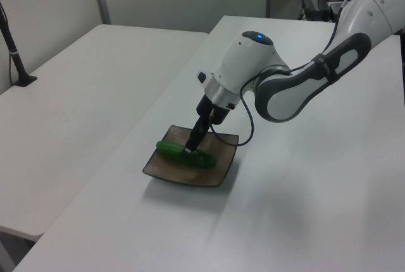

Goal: Cucumber placed on a ceramic plate

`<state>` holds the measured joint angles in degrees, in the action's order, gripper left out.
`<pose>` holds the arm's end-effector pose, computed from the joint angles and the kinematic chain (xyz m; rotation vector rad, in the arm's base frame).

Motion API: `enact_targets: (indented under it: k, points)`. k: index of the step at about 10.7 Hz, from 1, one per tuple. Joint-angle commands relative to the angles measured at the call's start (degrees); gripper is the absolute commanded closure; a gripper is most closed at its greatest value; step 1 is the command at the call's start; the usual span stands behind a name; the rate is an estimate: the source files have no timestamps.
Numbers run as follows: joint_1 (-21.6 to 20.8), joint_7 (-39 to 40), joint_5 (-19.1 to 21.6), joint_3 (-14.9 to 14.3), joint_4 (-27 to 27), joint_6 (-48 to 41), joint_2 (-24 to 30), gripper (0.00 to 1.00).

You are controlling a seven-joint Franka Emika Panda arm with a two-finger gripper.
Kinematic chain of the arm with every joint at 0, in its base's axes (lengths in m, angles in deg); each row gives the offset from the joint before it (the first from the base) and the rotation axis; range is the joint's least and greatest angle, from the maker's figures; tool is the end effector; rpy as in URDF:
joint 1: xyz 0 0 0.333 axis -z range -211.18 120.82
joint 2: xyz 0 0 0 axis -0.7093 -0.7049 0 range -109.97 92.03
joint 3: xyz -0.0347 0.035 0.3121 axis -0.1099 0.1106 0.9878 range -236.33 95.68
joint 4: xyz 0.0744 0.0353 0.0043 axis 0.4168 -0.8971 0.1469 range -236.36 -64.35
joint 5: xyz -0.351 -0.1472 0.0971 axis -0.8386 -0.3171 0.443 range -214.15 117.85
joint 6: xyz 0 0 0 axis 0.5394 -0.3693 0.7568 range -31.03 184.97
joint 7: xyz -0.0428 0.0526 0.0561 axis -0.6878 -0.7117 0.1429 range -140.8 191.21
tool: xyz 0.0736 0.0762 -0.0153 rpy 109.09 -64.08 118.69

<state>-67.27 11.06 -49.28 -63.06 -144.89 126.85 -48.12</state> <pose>0.6735 0.3542 0.3433 -2.7589 -0.3176 -0.7461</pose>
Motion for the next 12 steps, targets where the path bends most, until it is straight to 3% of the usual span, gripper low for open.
enact_targets:
  k: [1, 3, 8, 12]
  points:
    - [-0.9, -1.1, 0.0, -1.2, -3.7, -0.2, 6.4, 0.00]
    - [-1.1, -1.0, 0.0, -3.4, -7.8, -4.2, 13.8, 0.00]
    - [1.2, -1.2, 0.2, -7.8, -8.0, -39.3, 30.4, 0.00]
    - [4.1, -1.2, 0.7, -11.0, -10.3, -56.6, 40.8, 0.00]
